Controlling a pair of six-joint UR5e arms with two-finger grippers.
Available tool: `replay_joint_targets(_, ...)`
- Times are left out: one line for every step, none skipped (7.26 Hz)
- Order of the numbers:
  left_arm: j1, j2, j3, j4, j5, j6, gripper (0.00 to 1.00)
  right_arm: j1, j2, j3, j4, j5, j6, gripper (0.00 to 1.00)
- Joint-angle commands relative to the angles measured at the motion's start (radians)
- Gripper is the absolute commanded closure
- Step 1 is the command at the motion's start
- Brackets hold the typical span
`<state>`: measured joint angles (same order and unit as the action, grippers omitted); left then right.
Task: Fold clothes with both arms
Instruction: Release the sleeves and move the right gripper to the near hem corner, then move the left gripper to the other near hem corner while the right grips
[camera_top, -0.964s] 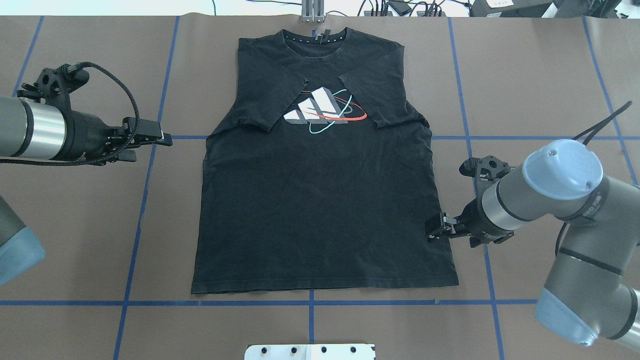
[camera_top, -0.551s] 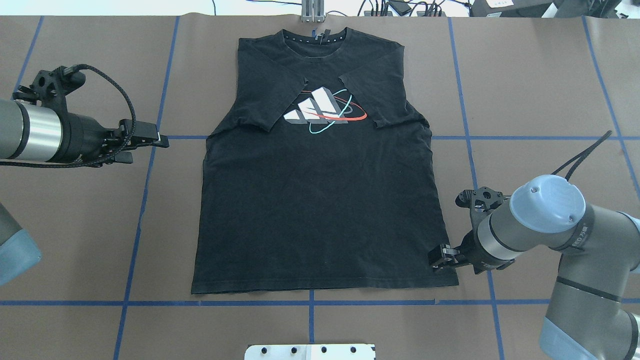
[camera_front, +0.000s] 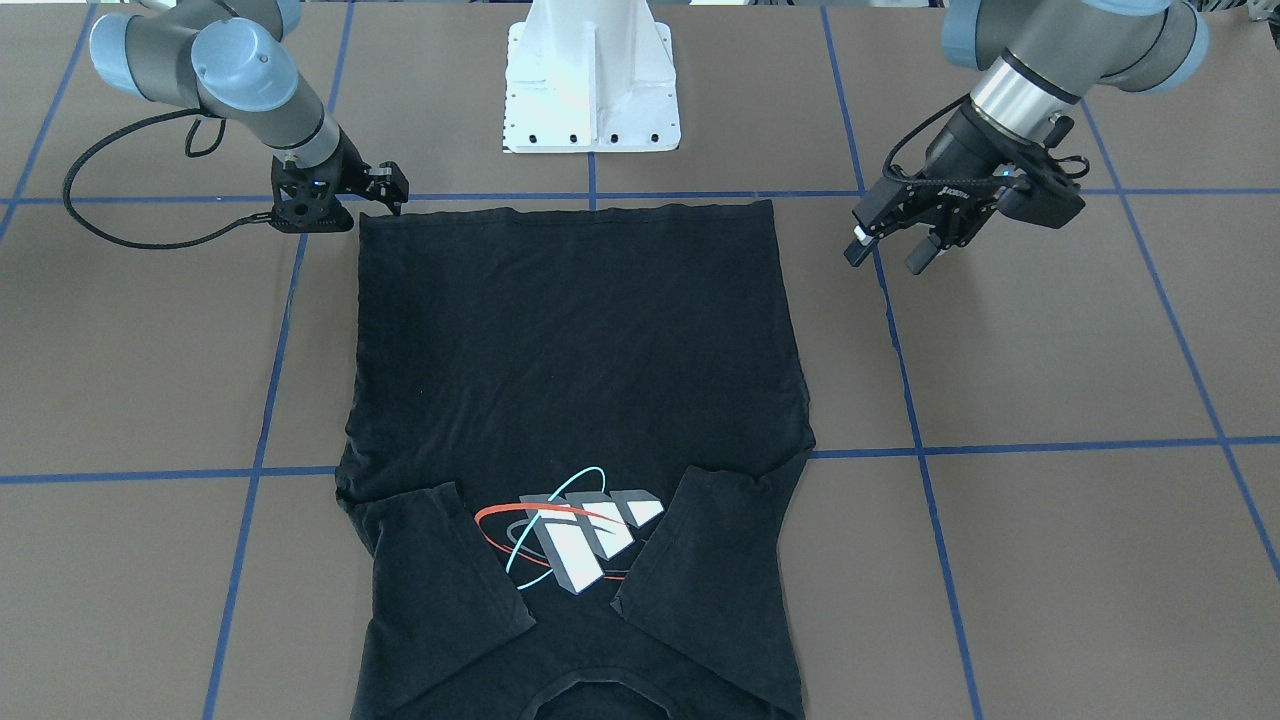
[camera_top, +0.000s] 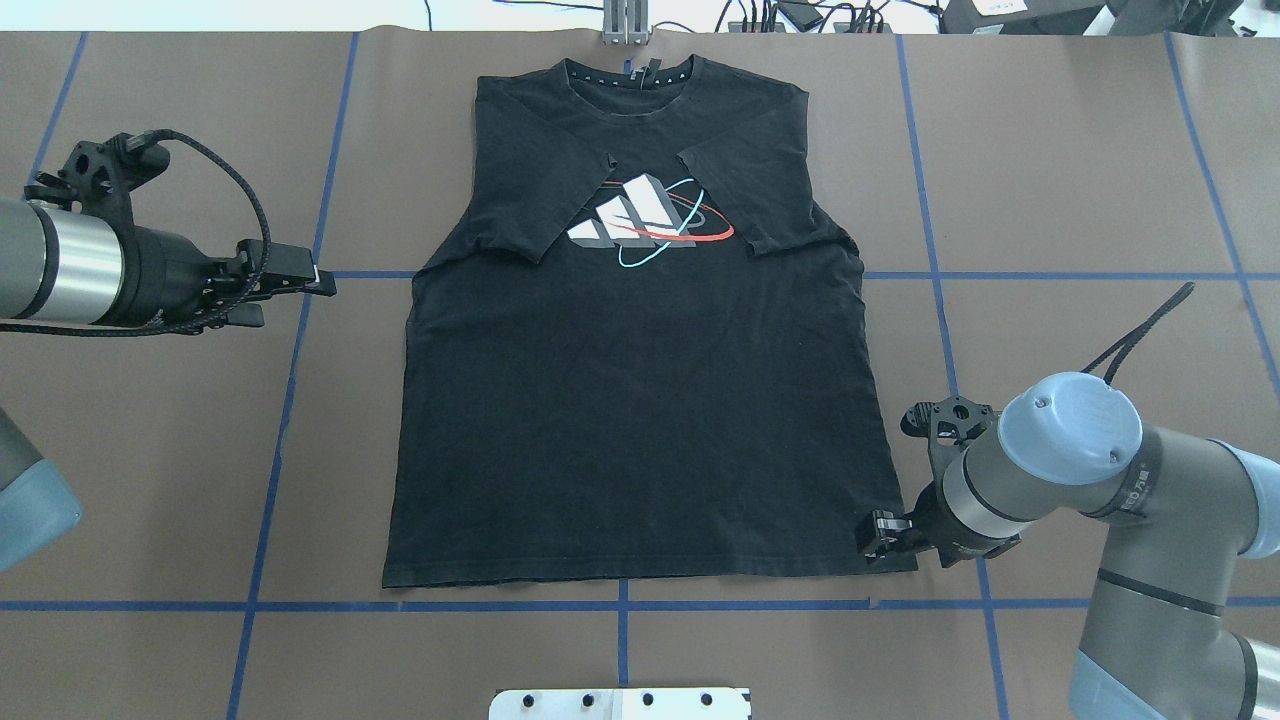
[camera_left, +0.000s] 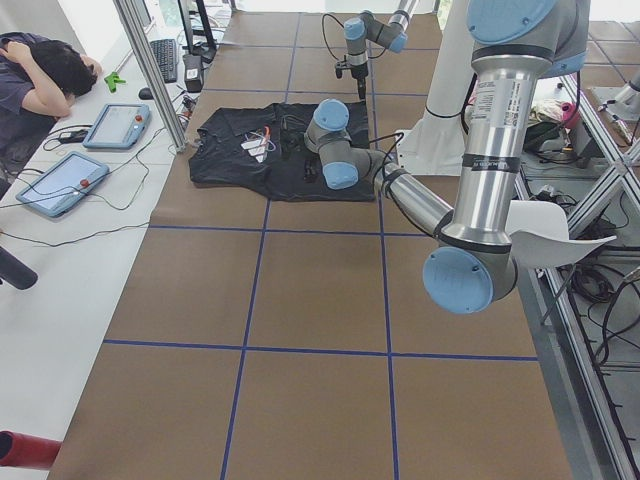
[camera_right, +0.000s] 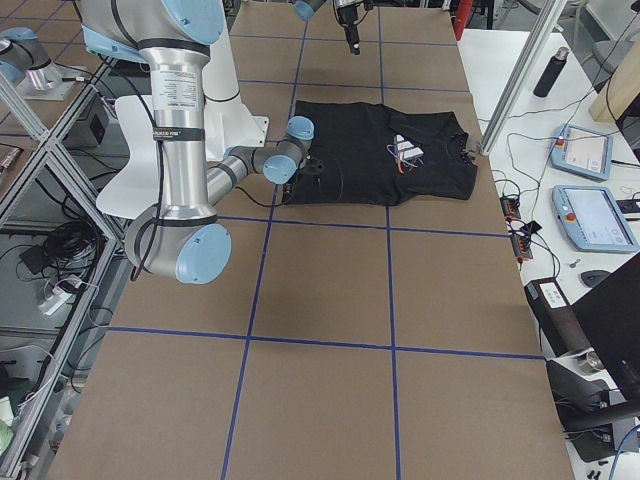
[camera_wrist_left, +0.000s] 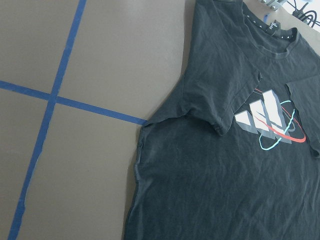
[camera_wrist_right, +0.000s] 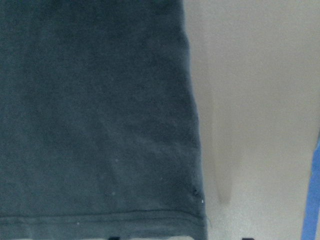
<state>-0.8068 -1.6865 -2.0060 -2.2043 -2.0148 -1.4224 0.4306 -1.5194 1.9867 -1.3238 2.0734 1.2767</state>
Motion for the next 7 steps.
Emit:
replay_joint_targets(0.0,0.001,0.001,0.0,0.002,0.007,0.01,-0.003,0.011,-0.023,0.0,0.001,0.0,0.22)
replay_joint_targets(0.001,0.001,0.003,0.0,0.004,0.007,0.01,-0.003,0.013,-0.026,0.0,0.001,0.0,0.22)
replay_joint_targets(0.002,-0.001,0.001,0.0,0.005,0.007,0.01,-0.003,0.013,-0.032,0.0,0.004,0.0,0.22)
replay_joint_targets(0.0,-0.001,0.001,0.0,0.007,0.007,0.01,-0.004,0.015,-0.04,0.0,0.002,0.0,0.23)
replay_joint_targets(0.001,-0.001,0.001,0.0,0.007,0.007,0.01,-0.004,0.015,-0.048,0.002,0.002,-0.002,0.28)
replay_joint_targets(0.0,-0.001,0.003,0.0,0.007,0.007,0.01,-0.004,0.013,-0.048,0.002,0.002,-0.007,0.28)
replay_joint_targets(0.001,0.001,0.003,0.0,0.008,0.007,0.01,-0.004,0.015,-0.048,0.0,0.004,-0.005,0.35)
